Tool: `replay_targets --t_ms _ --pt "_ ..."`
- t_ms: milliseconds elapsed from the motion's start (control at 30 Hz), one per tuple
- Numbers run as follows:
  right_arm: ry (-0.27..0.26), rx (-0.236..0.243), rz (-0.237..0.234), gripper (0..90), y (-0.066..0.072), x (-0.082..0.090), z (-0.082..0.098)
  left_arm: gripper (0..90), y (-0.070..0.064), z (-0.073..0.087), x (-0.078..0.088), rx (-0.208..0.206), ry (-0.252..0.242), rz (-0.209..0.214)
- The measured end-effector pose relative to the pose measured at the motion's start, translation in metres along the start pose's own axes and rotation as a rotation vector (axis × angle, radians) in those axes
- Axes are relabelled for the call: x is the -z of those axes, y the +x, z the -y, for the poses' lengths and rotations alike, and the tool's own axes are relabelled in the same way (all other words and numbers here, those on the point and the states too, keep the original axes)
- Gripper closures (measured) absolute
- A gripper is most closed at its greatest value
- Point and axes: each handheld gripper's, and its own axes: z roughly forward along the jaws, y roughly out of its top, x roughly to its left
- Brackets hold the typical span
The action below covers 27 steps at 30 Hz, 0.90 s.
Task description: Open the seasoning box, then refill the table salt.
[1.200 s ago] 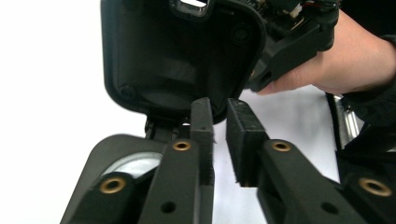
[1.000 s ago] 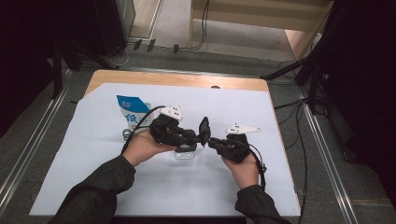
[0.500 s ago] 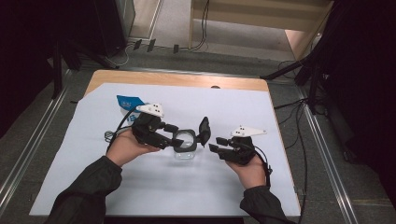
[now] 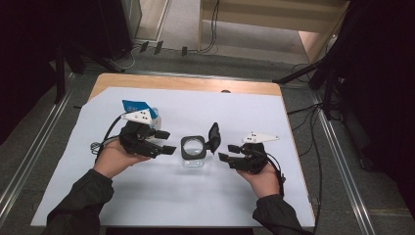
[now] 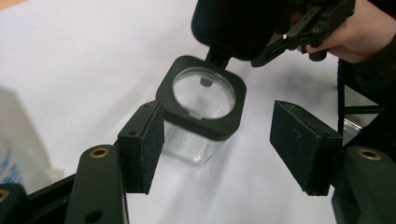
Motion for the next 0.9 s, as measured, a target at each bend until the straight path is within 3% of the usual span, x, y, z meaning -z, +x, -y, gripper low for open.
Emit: replay_targets --t_ms 233,600,833,900 --pt "0.007 0.012 -0.007 48.0 0.001 -0.005 -0.001 36.4 0.006 0.008 0.012 0.006 0.010 -0.029" --pt "0.010 0.035 -0.010 49.3 0.000 -0.010 -0.006 37.0 0.026 0.027 0.038 0.076 -0.010 -0.097" --pt "0.018 0.040 -0.016 49.6 0.001 -0.014 -0.008 37.1 0.037 0.038 0.056 0.111 -0.037 -0.119" --pt "0.020 0.048 -0.016 49.8 0.001 -0.015 -0.009 37.2 0.042 0.041 0.060 0.125 -0.042 -0.145"
